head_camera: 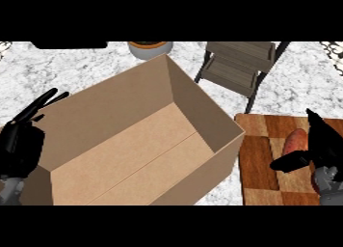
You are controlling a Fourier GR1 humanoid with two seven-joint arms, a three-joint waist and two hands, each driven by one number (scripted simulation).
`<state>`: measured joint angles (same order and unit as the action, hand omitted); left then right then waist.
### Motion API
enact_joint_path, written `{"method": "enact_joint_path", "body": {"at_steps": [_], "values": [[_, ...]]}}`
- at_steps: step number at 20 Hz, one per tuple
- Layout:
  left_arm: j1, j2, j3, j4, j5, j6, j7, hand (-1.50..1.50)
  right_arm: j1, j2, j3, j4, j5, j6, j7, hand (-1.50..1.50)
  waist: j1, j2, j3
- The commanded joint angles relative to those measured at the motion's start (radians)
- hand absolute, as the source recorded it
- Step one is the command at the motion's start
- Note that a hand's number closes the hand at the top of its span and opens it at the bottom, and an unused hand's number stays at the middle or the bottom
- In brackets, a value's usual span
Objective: Pick the sweet potato from the cutting board and place it in the tiered basket
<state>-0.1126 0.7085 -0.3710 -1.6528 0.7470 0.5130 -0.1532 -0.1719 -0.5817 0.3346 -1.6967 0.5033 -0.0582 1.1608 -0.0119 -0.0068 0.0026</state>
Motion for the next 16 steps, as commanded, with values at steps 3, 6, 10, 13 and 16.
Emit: {"method": "enact_joint_path", "body": {"at_steps": [3,6,10,13,16], "values": [[0.021,0.057,-0.098,0.090,-0.001,-0.101,0.059,0.00,0.037,0.036,-0.007,0.086,0.096,-0.047,0.062,-1.50,-0.009,0.014,-0.003],[0.030,0.060,-0.145,0.075,-0.011,-0.062,0.042,0.00,0.017,0.042,-0.018,0.095,0.134,-0.037,0.050,-1.50,-0.006,0.013,-0.003],[-0.042,0.025,-0.133,0.145,-0.029,-0.130,0.068,0.00,-0.020,0.126,-0.021,0.188,0.201,-0.043,0.060,-1.50,0.010,0.011,-0.003],[-0.024,0.055,-0.105,0.101,-0.023,-0.128,0.113,0.00,0.113,0.069,-0.072,0.104,0.069,0.074,0.004,1.50,0.001,0.005,-0.003],[-0.050,-0.007,-0.121,0.150,-0.079,-0.118,0.118,0.00,0.077,0.127,-0.089,0.128,0.036,0.087,-0.017,1.50,0.007,0.008,-0.003]]}}
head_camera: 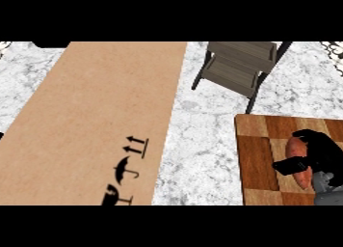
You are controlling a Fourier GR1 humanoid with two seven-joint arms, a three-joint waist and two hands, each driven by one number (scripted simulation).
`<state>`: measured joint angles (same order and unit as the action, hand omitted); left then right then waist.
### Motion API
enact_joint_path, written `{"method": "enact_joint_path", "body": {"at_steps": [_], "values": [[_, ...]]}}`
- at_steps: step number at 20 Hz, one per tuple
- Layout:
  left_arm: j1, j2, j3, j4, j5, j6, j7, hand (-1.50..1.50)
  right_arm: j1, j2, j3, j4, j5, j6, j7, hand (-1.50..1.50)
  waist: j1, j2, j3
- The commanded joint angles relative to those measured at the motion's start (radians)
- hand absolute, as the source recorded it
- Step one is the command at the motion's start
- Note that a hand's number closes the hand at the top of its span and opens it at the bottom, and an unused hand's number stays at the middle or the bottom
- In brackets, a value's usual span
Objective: Pick the sweet potato from the cutting board and place it in the tiered basket
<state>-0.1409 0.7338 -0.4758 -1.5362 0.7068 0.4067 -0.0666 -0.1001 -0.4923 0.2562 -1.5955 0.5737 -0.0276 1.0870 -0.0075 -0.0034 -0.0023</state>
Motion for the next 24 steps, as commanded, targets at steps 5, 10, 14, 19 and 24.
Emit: {"method": "enact_joint_path", "body": {"at_steps": [5,10,14,19,24], "values": [[0.024,0.011,0.059,-0.020,-0.014,-0.073,0.049,0.00,-0.036,0.014,0.036,0.030,0.033,0.149,0.072,1.50,0.013,0.002,0.002],[-0.002,-0.055,0.084,0.073,-0.065,-0.109,0.043,0.00,-0.047,0.028,0.032,0.076,0.136,0.109,0.008,1.50,0.008,0.004,0.002],[0.010,-0.056,0.072,0.028,-0.066,-0.044,0.056,0.00,0.001,-0.318,-0.089,-0.084,-0.047,0.302,-0.347,1.50,-0.026,-0.007,0.002],[0.056,-0.052,0.075,0.039,-0.068,-0.063,0.032,0.00,-0.025,-0.560,-0.318,-0.062,-0.151,0.326,-0.682,1.50,-0.037,-0.008,0.003],[0.047,-0.070,0.062,0.035,-0.091,-0.046,0.047,0.00,-0.086,-0.555,-0.543,0.005,-0.253,0.208,-0.865,1.50,-0.030,-0.004,0.005]]}}
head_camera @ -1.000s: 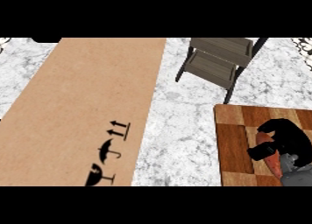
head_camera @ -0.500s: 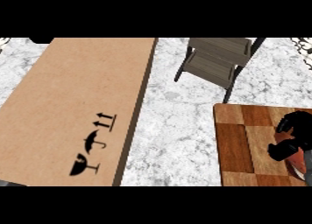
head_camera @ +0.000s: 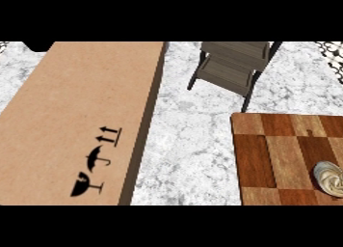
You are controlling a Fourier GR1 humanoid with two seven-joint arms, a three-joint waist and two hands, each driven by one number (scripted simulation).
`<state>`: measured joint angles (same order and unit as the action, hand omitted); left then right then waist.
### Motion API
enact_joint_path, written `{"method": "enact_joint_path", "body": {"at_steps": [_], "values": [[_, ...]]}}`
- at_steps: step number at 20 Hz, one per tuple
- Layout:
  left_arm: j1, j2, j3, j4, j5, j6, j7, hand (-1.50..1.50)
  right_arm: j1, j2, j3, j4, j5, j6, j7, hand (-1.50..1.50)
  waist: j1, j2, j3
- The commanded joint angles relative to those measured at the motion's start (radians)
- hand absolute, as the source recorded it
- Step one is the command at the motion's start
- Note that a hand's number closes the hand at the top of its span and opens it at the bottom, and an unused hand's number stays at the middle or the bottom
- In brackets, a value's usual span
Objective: Pick the sweet potato from the cutting board and place it in the tiered basket
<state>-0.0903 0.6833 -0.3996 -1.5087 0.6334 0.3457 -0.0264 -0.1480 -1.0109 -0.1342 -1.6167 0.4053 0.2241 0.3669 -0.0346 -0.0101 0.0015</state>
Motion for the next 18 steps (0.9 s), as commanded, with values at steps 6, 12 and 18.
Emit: {"method": "enact_joint_path", "body": {"at_steps": [6,12,18], "values": [[-0.004,0.000,0.017,0.000,-0.016,-0.036,-0.009,0.00,-0.180,-0.016,-0.337,-0.026,-0.338,0.028,-0.104,1.50,0.020,0.003,-0.002],[0.030,-0.015,0.026,-0.024,-0.040,-0.060,0.004,0.00,-0.312,-0.124,-0.381,-0.084,-0.514,0.173,0.083,1.50,0.043,0.007,-0.003],[-0.068,-0.038,0.056,0.012,-0.040,-0.090,0.076,0.00,-0.573,-0.142,-0.140,-0.103,-0.570,0.129,0.291,1.50,0.067,0.015,-0.005]]}}
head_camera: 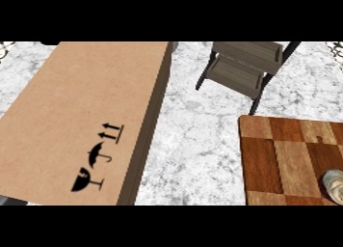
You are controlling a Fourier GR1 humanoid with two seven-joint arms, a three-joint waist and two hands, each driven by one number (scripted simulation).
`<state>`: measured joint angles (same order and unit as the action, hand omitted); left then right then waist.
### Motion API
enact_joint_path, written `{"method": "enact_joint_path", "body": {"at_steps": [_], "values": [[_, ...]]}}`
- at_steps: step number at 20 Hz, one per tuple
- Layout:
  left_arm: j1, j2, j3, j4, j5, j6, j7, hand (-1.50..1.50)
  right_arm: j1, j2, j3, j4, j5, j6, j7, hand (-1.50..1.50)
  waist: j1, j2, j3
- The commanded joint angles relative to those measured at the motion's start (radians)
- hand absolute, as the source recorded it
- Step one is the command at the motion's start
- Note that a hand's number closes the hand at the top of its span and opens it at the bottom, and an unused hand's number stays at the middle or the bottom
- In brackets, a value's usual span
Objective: Pick the sweet potato from the cutting board and place it in the tiered basket
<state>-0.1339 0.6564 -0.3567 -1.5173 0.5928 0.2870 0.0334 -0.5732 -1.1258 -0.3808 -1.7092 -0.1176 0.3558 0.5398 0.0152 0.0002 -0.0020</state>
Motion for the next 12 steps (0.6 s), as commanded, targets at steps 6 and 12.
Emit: {"method": "enact_joint_path", "body": {"at_steps": [6,12], "values": [[-0.026,-0.065,-0.002,0.029,-0.050,-0.013,0.015,0.00,-0.415,0.047,0.312,0.064,0.010,-0.058,0.242,1.50,0.026,0.005,-0.002],[-0.010,-0.090,-0.006,0.053,-0.096,-0.019,-0.014,0.00,-0.566,0.246,0.494,0.128,0.153,-0.136,0.340,1.50,0.016,0.004,-0.001]]}}
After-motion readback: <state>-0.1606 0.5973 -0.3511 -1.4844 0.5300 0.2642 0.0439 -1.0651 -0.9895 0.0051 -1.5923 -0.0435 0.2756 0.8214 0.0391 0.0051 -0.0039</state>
